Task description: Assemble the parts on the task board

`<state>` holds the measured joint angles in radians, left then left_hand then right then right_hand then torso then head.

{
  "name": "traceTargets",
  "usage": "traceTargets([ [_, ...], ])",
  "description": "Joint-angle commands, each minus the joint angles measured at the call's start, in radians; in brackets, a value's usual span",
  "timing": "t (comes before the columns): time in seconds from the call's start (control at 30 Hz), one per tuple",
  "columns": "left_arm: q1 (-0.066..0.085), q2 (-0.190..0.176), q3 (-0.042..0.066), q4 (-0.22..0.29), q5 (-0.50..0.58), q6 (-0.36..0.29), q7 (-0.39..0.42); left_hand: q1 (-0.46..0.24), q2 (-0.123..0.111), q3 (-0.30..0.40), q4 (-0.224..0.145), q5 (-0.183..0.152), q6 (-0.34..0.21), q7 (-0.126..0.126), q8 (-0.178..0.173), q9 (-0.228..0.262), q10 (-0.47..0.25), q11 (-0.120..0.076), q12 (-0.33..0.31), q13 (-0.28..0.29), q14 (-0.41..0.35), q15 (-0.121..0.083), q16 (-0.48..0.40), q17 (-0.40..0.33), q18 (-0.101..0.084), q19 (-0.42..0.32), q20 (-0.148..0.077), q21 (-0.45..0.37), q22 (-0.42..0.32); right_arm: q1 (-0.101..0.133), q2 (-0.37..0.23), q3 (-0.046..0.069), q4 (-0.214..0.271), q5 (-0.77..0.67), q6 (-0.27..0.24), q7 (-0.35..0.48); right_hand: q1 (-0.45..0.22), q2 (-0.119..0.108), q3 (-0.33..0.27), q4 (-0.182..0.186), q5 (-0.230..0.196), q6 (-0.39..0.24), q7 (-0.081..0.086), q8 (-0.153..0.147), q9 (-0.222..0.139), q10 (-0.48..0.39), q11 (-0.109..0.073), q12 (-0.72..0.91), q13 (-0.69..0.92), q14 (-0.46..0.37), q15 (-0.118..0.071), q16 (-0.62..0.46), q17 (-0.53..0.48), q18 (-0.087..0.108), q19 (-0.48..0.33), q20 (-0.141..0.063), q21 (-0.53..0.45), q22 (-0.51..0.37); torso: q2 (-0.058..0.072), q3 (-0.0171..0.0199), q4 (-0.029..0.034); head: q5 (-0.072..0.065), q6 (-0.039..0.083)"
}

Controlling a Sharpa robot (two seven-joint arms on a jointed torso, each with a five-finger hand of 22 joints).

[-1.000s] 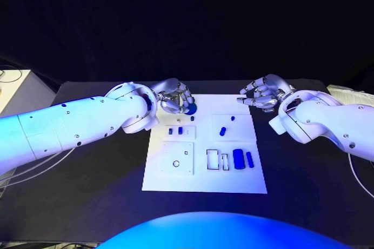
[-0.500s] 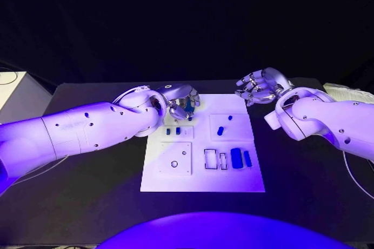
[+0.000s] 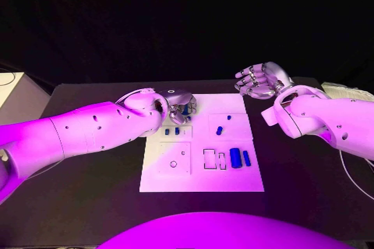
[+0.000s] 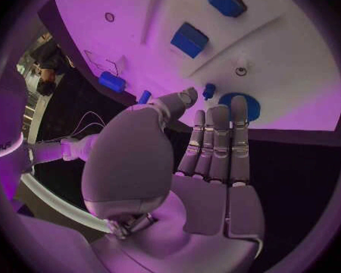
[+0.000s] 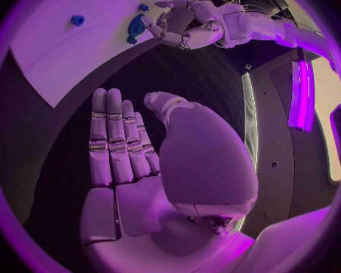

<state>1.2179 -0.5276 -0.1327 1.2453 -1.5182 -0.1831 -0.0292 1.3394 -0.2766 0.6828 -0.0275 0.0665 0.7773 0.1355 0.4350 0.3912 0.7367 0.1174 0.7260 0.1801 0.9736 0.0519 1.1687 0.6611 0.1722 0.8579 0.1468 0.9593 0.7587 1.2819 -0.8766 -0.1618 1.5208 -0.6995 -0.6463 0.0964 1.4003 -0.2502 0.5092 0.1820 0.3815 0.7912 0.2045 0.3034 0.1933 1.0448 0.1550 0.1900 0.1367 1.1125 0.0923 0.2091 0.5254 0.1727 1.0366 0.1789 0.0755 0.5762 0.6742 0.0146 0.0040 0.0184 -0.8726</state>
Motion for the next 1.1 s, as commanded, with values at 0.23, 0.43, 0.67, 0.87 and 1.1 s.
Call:
traceTargets([
  [0.23,-0.001,0.011,0.000,-0.009,-0.040,0.059,-0.022,0.007,0.005,-0.001,-0.002,-0.002,0.016,0.001,-0.008,-0.012,0.012,-0.003,-0.002,-0.007,0.007,-0.004,0.013,-0.005,0.011,0.011,0.001,0.008,0.004,0.000,0.007,0.000,-0.010,0.125,-0.022,0.165,-0.025,0.013,0.021,-0.043,-0.003,-0.016,0.026,-0.009,-0.005,-0.017,0.014,-0.021,-0.066,-0.052,0.026,-0.084,-0.084,0.007,-0.067,0.042,-0.013,-0.109,-0.001,0.0004,0.0014,-0.001,0.000],
  [0.43,-0.001,0.017,0.000,-0.018,-0.037,0.077,-0.013,0.013,0.013,0.011,-0.004,-0.002,0.048,-0.002,-0.015,-0.032,0.044,-0.010,-0.002,-0.020,0.010,-0.010,0.036,-0.014,0.012,0.016,-0.003,0.022,0.014,0.000,0.009,0.000,-0.009,0.133,-0.020,0.171,-0.030,0.014,0.022,-0.047,-0.004,-0.017,0.030,-0.010,-0.006,-0.019,0.017,-0.023,-0.071,-0.053,0.029,-0.089,-0.092,0.008,-0.070,0.045,-0.013,-0.121,-0.001,0.0005,0.0008,-0.002,0.000],
  [0.67,-0.005,0.023,0.000,-0.028,-0.036,0.080,-0.004,0.015,0.023,0.025,-0.008,-0.002,0.090,-0.009,-0.030,-0.055,0.094,-0.022,-0.016,-0.042,0.014,-0.021,0.071,-0.024,0.012,0.017,-0.012,0.045,0.032,0.000,0.008,0.000,-0.005,0.134,-0.018,0.171,-0.033,0.014,0.022,-0.049,-0.004,-0.018,0.032,-0.011,-0.006,-0.022,0.019,-0.024,-0.072,-0.054,0.031,-0.093,-0.098,0.008,-0.072,0.048,-0.013,-0.129,-0.001,0.0004,0.0010,-0.004,0.000],
  [0.87,-0.006,0.025,0.000,-0.034,-0.033,0.079,0.001,0.016,0.032,0.034,-0.010,-0.002,0.110,-0.005,-0.043,-0.068,0.118,-0.026,-0.042,-0.061,0.018,-0.024,0.090,-0.028,0.012,0.016,-0.016,0.061,0.044,0.000,0.009,0.000,-0.002,0.135,-0.016,0.170,-0.035,0.014,0.021,-0.050,-0.004,-0.018,0.034,-0.011,-0.006,-0.022,0.020,-0.025,-0.073,-0.054,0.032,-0.094,-0.100,0.008,-0.072,0.049,-0.013,-0.133,-0.001,-0.0001,0.0018,-0.005,0.000],
  [1.1,-0.006,0.026,0.000,-0.036,-0.025,0.077,0.012,0.016,0.043,0.039,-0.016,-0.003,0.148,-0.003,-0.066,-0.082,0.180,-0.030,-0.099,-0.093,0.053,-0.027,0.131,-0.005,0.012,0.016,-0.018,0.084,0.062,0.000,0.011,0.000,-0.002,0.135,-0.013,0.169,-0.037,0.015,0.021,-0.051,-0.004,-0.018,0.035,-0.012,-0.007,-0.023,0.021,-0.025,-0.073,-0.055,0.033,-0.096,-0.103,0.008,-0.073,0.050,-0.013,-0.137,-0.002,0.0004,0.0024,-0.005,0.000],
])
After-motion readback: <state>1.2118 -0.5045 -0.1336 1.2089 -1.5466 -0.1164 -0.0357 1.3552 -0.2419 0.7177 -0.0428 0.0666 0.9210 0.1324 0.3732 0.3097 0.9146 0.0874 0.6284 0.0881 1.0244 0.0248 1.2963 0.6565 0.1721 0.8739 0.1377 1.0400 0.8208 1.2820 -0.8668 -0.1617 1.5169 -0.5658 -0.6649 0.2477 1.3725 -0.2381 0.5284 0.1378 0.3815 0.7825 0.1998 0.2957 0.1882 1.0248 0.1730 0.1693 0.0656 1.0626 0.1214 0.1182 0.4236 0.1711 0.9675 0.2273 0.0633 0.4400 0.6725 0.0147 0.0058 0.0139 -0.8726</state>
